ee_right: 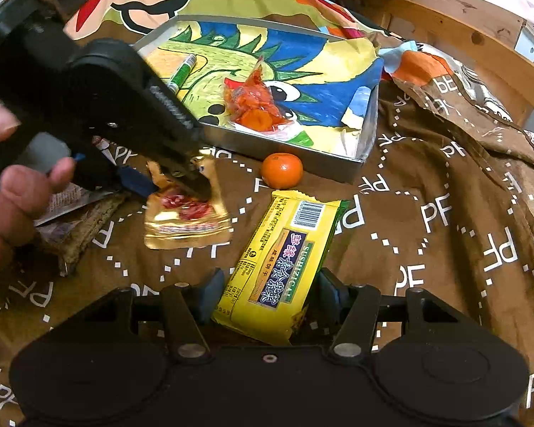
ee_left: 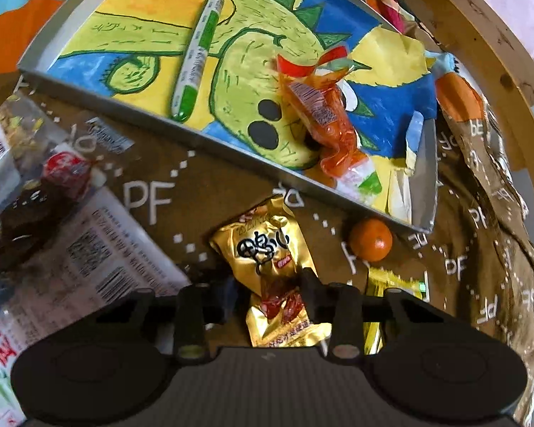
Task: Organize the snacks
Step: 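Close the right tool on the yellow wafer bar while the left tool grasps the gold pouch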
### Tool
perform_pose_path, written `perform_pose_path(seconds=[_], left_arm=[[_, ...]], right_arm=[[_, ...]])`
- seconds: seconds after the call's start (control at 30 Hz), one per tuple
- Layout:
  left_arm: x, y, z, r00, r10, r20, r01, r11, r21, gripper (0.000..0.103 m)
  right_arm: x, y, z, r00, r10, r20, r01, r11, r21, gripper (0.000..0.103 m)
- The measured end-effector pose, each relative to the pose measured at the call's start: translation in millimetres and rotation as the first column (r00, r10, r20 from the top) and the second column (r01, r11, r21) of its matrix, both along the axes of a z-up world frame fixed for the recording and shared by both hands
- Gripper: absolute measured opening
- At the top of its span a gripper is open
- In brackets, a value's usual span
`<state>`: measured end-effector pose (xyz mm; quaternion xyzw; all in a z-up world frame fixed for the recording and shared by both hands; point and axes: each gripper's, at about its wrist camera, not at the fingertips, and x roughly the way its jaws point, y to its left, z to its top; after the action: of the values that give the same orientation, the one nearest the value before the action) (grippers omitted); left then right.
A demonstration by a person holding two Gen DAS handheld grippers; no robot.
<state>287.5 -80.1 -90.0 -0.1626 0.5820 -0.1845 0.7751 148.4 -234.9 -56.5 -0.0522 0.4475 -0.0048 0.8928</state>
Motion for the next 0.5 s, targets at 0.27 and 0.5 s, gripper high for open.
perform_pose_path(seconds=[0.27, 0.5], left_arm=[[-12, 19, 7, 1.000, 0.021, 0.011, -0.020, 1.000, -0.011, 0.035], [-4, 12, 1, 0.999, 0.025, 0.045, -0.022, 0.998, -0.064, 0.059]], right_arm=[[-7, 8, 5, 0.997, 0.067, 0.042, -0.068, 0.998, 0.014, 0.059], [5, 12, -5, 0.994, 0.086, 0.065, -0.089, 0.995, 0.044, 0.067]])
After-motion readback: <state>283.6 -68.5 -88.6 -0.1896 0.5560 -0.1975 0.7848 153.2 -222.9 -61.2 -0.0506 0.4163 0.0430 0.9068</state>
